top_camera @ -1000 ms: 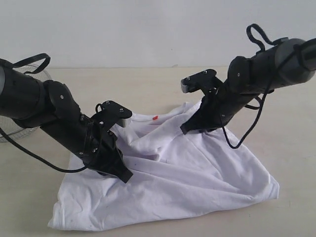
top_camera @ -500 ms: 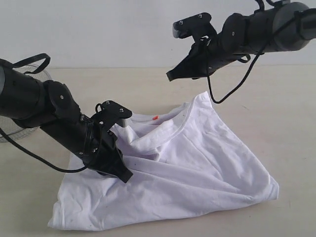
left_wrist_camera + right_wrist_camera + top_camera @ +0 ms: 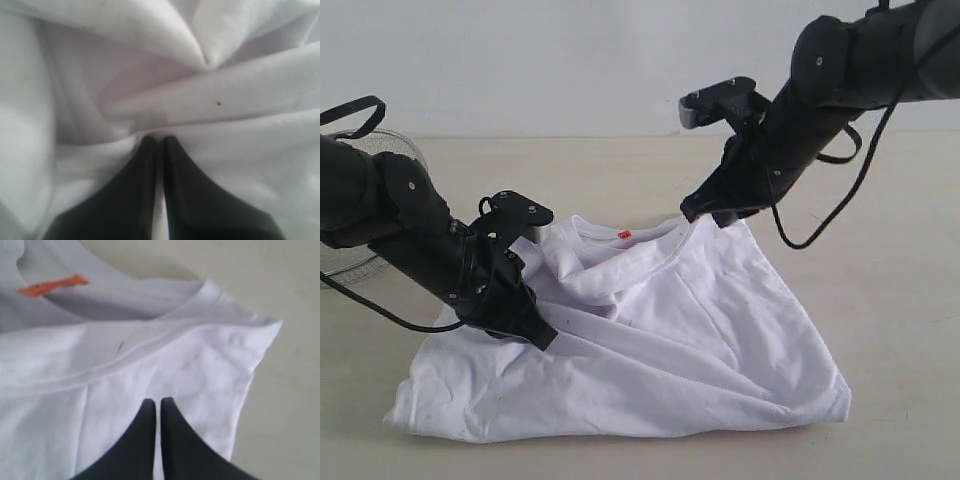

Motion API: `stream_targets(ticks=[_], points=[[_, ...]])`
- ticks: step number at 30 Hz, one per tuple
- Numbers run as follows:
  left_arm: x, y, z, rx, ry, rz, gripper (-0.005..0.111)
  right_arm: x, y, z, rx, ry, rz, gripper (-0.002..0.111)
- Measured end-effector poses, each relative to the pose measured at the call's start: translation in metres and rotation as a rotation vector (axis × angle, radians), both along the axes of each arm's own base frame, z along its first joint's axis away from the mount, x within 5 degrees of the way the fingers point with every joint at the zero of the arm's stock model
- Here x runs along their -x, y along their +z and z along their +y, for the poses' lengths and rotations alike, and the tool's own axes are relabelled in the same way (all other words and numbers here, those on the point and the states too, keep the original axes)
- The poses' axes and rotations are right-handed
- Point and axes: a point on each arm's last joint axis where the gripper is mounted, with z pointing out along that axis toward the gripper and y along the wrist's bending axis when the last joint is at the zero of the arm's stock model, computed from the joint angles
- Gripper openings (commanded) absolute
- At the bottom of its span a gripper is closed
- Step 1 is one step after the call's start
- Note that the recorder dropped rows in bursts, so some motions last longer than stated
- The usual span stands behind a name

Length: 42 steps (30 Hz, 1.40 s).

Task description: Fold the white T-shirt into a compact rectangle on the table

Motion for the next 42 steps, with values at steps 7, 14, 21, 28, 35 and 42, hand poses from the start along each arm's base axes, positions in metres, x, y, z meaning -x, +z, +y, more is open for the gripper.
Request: stream_targets(ticks=[7,14,21,28,35,42], points=[[-0.001,0.0,0.001,-0.002,0.002,-0.003,0.004,0.03,-0.039,0.008,-0.001,0.02,0.108,0.0],[-0.001,0.0,0.002,-0.001,0.012,0.001,0.004,0.04,-0.059,0.012,-0.023,-0.038,0.113,0.0],[-0.001,0.0,0.002,-0.005,0.033,0.006,0.004,0.049,-0.073,0.004,-0.049,-0.181,0.091,0.0],[-0.001,0.0,0.007,-0.05,0.079,0.015,0.004,0.054,-0.08,-0.015,-0.068,-0.312,0.061,0.0],[-0.001,0.001,0.015,-0.124,0.147,0.012,0.004,0.055,-0.08,-0.019,-0.072,-0.343,0.056,0.0],[-0.001,0.0,0.02,-0.159,0.209,0.006,0.004,0.052,-0.079,-0.031,-0.07,-0.379,0.055,0.0]])
